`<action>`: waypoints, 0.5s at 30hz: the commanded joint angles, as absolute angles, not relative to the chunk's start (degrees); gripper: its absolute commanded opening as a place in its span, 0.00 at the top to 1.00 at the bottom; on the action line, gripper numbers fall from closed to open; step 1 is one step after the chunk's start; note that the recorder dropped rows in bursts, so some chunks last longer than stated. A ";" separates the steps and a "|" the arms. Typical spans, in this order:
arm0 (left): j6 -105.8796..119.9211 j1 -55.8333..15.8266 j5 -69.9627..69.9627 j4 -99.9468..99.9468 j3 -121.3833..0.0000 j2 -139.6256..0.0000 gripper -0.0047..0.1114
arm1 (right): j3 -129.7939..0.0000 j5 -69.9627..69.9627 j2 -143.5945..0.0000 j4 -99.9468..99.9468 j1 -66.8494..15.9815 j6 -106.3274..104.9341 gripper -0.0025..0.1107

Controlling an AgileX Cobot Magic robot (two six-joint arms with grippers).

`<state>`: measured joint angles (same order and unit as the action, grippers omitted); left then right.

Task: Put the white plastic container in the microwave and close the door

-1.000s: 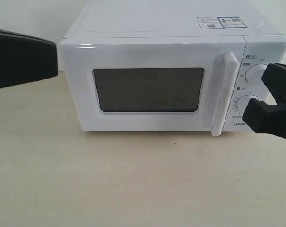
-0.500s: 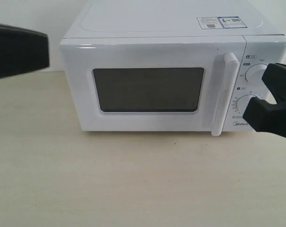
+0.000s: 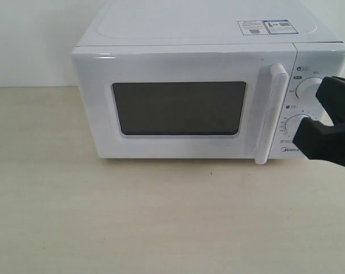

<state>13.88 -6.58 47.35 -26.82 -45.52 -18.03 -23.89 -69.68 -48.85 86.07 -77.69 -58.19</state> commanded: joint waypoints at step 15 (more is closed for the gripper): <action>-4.30 -5.81 29.94 -12.43 -31.48 -0.73 0.93 | -23.82 -69.96 -48.65 85.61 -77.81 -57.86 0.98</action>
